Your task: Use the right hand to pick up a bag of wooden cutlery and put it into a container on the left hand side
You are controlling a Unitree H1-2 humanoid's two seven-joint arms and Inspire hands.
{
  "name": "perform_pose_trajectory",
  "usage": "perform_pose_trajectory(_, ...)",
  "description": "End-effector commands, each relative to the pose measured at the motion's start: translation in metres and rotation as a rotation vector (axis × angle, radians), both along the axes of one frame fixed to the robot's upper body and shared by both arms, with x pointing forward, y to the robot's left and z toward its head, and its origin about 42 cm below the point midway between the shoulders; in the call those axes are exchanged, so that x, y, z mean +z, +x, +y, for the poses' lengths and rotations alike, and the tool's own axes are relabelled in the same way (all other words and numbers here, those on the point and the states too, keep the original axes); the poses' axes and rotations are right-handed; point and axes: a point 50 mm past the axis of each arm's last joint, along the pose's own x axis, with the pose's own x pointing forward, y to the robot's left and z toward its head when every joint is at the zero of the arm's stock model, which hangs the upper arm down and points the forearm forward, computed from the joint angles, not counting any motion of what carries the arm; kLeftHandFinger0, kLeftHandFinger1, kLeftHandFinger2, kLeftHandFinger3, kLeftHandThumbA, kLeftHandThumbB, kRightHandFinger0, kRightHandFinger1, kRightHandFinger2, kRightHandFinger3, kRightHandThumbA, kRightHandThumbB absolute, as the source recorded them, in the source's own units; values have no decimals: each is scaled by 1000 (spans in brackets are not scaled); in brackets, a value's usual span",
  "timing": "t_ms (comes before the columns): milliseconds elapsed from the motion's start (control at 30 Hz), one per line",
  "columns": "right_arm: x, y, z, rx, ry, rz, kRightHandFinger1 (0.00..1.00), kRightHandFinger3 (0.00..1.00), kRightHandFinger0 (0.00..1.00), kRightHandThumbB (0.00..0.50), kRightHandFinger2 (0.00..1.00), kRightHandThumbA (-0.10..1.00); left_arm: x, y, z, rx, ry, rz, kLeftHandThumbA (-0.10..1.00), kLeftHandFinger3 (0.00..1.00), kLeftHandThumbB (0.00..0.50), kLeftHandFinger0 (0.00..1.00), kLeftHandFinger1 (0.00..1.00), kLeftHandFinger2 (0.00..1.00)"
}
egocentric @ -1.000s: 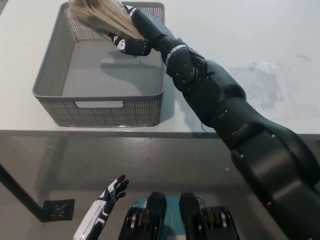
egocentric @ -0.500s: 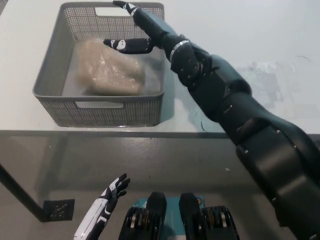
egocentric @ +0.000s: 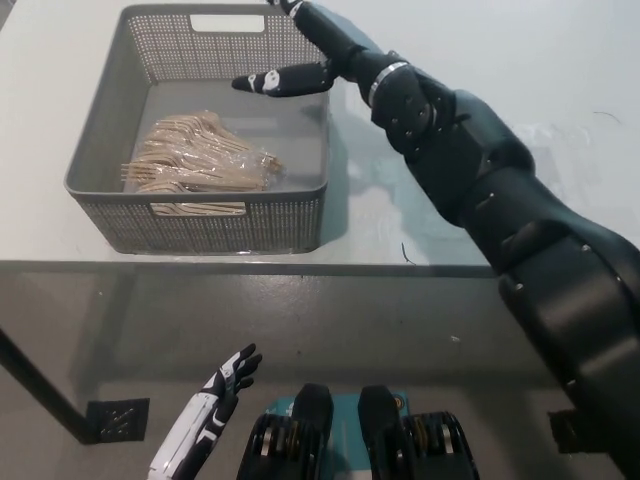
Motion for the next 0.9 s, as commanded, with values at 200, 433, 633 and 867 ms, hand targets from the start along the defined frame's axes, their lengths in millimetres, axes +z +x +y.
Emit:
perform_pose_trajectory(200, 85, 1, -59, 53, 236, -237, 1000, 1000, 1000, 463, 1000, 1000, 14, 7, 5, -24, 14, -44, 1000, 1000, 254, 1000, 1000, 1000)
perform_pose_trajectory(433, 54, -56, -109, 122, 499, -265, 1000, 1000, 1000, 454, 1000, 1000, 15, 11, 8, -23, 11, -48, 1000, 1000, 248, 1000, 1000, 1000)
perform_pose_trajectory(633, 9, -106, -134, 146, 616, -217, 1000, 1000, 1000, 391, 1000, 863, 15, 14, 8, -26, 10, -36, 1000, 1000, 243, 1000, 1000, 1000)
perform_pose_trajectory(867, -68, -165, -137, 166, 717, -158, 1000, 1000, 1000, 458, 1000, 915, 16, 18, 10, -24, 4, -32, 1000, 1000, 257, 1000, 1000, 1000)
